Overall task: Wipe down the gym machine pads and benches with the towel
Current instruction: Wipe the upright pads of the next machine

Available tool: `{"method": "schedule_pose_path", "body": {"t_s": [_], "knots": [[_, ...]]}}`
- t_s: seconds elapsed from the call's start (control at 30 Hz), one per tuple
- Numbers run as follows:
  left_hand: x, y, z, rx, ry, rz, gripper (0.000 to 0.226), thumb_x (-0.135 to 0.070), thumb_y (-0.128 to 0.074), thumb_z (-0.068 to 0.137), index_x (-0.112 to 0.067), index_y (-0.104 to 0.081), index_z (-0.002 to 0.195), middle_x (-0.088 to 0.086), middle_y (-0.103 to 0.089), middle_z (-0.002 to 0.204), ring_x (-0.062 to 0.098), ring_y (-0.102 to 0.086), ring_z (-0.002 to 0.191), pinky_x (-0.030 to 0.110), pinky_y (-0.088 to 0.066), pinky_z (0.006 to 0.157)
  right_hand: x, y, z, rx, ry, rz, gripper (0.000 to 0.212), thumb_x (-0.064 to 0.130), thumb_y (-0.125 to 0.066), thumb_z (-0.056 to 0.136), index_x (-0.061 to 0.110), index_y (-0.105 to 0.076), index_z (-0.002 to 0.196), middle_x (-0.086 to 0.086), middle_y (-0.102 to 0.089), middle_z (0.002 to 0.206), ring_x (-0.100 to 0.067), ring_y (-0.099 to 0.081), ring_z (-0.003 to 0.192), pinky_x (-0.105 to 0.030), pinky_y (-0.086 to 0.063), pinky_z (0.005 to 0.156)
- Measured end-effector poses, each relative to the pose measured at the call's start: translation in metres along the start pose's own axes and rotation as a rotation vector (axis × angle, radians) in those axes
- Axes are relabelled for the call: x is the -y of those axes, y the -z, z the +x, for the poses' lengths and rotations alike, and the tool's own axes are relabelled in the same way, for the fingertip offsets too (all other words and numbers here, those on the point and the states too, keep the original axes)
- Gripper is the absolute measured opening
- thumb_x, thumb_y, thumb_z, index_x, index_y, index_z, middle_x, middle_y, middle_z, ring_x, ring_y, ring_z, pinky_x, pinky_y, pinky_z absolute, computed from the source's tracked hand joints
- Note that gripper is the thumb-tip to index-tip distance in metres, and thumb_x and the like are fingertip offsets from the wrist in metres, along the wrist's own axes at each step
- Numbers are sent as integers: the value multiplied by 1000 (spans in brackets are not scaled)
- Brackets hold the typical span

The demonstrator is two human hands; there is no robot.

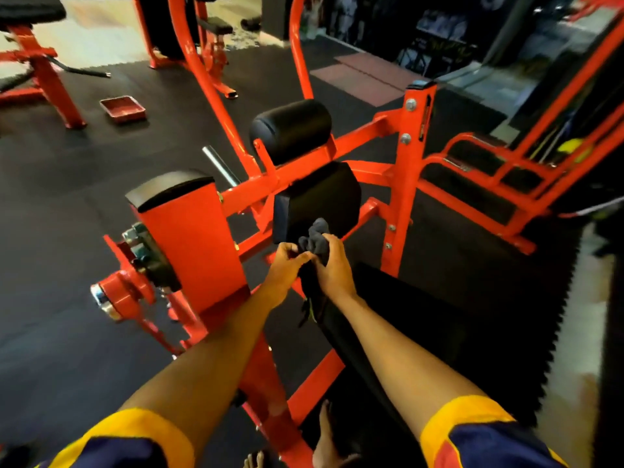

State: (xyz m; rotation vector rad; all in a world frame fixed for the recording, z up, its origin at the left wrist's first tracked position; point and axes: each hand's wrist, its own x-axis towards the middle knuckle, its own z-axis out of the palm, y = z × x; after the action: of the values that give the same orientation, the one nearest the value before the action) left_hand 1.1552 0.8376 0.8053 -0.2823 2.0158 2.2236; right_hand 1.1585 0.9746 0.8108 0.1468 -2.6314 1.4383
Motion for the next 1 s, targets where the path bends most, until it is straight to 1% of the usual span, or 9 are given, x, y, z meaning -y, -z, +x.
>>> {"method": "schedule_pose_path", "body": {"t_s": [0.1,0.17,0.3,0.43,0.57,0.63,0.8,0.93,1.0], "knots": [[-8,-18,-8,140,-66,88,31,1,-67,93,-17,-43,102,5,-53,99,15,-56,91,23,-49,72,-2,22,-17,-106,-50,25,39,21,-66,98,18,-54,135,-2,-57,138,-14,-56,126,-25,-45,99],[-15,-36,-15,217,-96,168,36,6,-67,91,-12,-42,111,2,-54,103,9,-56,90,15,-51,68,-4,42,-32,-173,-73,31,37,24,-67,99,19,-56,134,0,-57,136,-10,-55,123,-18,-42,98],[-24,-80,-35,290,-123,187,41,7,-69,90,-11,-42,115,6,-59,107,14,-60,89,18,-53,68,-10,93,-55,-249,-100,31,30,22,-66,101,10,-61,127,-9,-58,128,-15,-55,118,-22,-41,101],[-36,-128,-48,350,-151,125,27,0,-71,91,-13,-57,110,18,-66,110,24,-64,98,41,-54,89,-21,146,-70,-263,-219,68,34,26,-54,108,8,-59,136,-13,-63,138,-25,-56,129,-21,-37,99],[-45,-193,-60,445,-239,217,19,-10,-72,93,-3,-68,110,9,-73,104,18,-68,96,37,-54,92,-43,211,-89,-293,-262,89,38,39,-49,108,16,-61,136,-5,-66,133,-22,-60,126,-32,-44,103],[-52,-231,-72,448,-273,223,12,-9,-70,94,-9,-66,106,10,-70,104,19,-67,97,38,-53,94,-52,248,-99,-298,-234,135,32,36,-50,109,17,-62,131,1,-63,127,-17,-58,123,-26,-41,98],[-65,-324,-98,359,-355,317,11,-14,-67,97,-11,-57,100,9,-59,91,17,-56,86,41,-48,83,-70,331,-121,-329,-222,213,35,33,-64,102,15,-55,131,1,-55,122,-11,-57,113,-9,-40,83],[-83,-395,-121,325,-401,324,18,-13,-69,96,-15,-53,88,-2,-56,79,3,-52,66,15,-44,63,-83,388,-138,-287,-230,169,47,40,-78,90,20,-42,114,8,-57,101,-9,-58,90,-29,-46,80],[-91,-430,-132,334,-422,327,25,-10,-69,96,-19,-51,81,-5,-54,74,-4,-53,55,12,-41,54,-91,421,-143,-254,-244,106,48,44,-79,88,19,-45,111,4,-61,101,-12,-60,90,-32,-46,76]]}}
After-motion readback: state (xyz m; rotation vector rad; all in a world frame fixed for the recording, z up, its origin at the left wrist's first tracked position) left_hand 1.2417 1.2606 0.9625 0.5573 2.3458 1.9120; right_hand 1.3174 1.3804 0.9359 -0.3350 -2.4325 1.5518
